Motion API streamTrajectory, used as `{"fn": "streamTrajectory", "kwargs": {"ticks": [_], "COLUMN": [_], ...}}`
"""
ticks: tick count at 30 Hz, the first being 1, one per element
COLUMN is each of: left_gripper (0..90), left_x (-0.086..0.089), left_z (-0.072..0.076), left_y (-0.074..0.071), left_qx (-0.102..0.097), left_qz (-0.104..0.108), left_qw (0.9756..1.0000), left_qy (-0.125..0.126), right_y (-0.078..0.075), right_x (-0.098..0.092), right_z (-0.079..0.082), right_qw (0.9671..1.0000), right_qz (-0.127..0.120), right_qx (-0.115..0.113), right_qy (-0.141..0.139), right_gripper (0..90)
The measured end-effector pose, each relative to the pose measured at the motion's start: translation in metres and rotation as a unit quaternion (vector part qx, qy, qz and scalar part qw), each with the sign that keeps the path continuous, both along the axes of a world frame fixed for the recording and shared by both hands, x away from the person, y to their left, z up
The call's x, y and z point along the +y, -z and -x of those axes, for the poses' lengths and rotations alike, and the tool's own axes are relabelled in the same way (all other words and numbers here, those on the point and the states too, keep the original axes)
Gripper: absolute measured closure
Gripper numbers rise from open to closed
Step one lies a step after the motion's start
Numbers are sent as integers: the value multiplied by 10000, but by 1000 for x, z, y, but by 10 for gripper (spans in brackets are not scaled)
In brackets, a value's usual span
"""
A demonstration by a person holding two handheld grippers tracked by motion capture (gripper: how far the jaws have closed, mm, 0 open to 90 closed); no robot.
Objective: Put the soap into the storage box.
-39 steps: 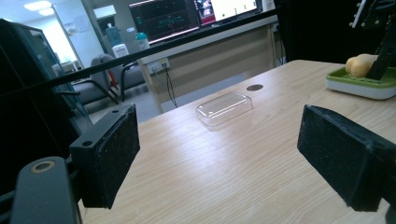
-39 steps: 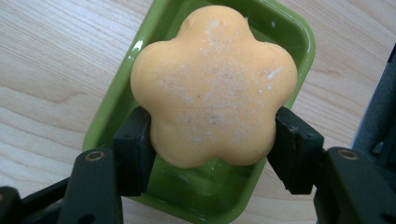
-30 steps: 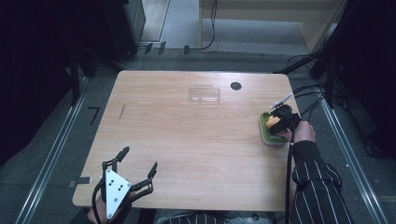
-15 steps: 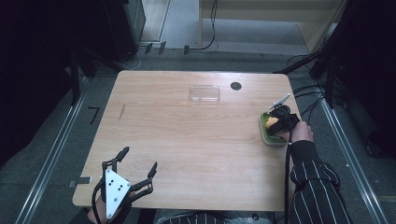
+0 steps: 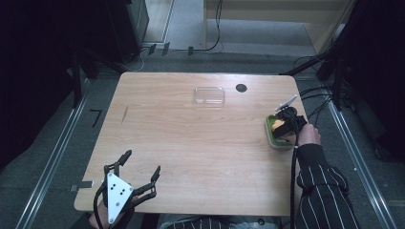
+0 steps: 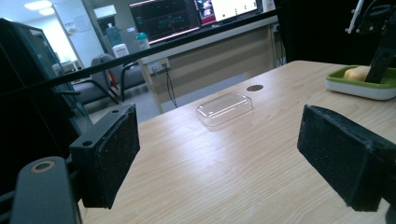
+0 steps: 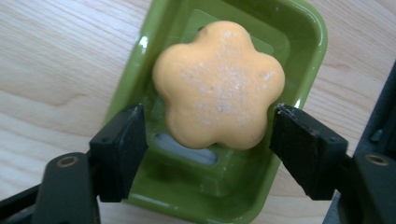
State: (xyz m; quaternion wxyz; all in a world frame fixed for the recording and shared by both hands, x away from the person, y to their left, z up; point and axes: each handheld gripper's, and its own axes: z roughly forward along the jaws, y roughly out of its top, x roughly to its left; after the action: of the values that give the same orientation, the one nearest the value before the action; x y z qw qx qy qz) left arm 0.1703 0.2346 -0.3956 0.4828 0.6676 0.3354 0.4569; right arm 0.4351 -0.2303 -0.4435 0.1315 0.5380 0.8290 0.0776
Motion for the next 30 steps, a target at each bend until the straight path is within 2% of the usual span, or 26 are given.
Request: {"fn": "streamTrajectory", "kwargs": {"ticks": [4,10,21,30], "left_gripper": [130,130,130,130], "left_x": [0,0,0,0], "left_z": [0,0,0,0], "left_y": [0,0,0,0], "left_qx": [-2,-6,-12,-11], "left_qz": [5,15,31,31], "left_qw": [10000,10000,10000,10000], "left_qy": [3,5,1,1], "right_y": [-9,-16,-22,-29], "right_x": [0,5,23,41], "right_z": [4,14,38,60], "right_qw": [9999,9993,9971,9953], "right_qz": [-105,-270,-343,-258], "right_qx": [-51,48,214,187], "right_qy": [-49,-253,-641,-915], "right_gripper": [217,142,69,35]}}
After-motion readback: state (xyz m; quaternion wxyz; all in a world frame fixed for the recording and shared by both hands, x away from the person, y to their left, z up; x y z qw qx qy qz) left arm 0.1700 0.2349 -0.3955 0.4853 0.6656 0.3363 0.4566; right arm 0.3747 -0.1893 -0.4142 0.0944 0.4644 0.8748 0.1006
